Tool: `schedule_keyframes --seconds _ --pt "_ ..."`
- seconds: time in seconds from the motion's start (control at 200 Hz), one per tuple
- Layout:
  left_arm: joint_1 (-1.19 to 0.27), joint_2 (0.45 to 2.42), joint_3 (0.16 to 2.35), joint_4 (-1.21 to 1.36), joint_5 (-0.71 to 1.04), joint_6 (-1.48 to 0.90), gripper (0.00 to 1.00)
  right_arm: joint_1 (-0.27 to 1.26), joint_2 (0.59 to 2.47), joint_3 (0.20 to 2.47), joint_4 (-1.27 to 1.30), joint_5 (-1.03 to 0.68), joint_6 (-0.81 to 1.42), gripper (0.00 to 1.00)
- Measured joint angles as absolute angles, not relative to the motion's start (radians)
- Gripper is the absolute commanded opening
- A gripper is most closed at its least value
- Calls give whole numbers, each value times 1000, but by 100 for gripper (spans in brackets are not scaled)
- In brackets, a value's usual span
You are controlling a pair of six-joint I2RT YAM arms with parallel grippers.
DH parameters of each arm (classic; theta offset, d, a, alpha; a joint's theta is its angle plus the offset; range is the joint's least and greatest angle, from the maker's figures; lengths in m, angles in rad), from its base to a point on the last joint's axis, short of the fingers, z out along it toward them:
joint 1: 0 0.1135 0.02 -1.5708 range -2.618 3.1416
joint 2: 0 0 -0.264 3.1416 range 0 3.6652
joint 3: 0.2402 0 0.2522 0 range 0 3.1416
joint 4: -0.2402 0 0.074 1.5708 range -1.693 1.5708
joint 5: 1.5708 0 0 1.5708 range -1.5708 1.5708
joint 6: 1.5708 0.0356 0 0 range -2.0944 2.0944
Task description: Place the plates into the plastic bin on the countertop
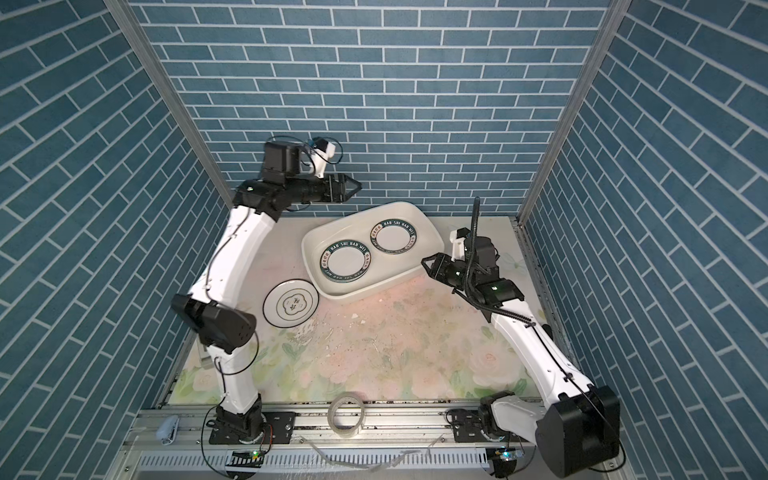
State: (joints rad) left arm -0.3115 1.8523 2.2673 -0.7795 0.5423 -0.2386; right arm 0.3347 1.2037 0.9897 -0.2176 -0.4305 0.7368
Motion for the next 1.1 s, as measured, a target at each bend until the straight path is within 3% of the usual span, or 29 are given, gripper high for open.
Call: schedule_keyframes --seconds 0.2,0.505,0.79,1.1 --pt "-82 1472 1766 -831 596 -219 82 345 1274 981 -125 -551 763 37" --pt "202 1333 1263 -900 611 -151 81 406 1289 954 -65 -604 762 36" --pt "338 1344 1121 -853 655 -91 79 452 1271 932 -59 -599 762 34" --pt "411 1553 1117 -803 672 30 78 463 1239 891 -42 -591 762 33"
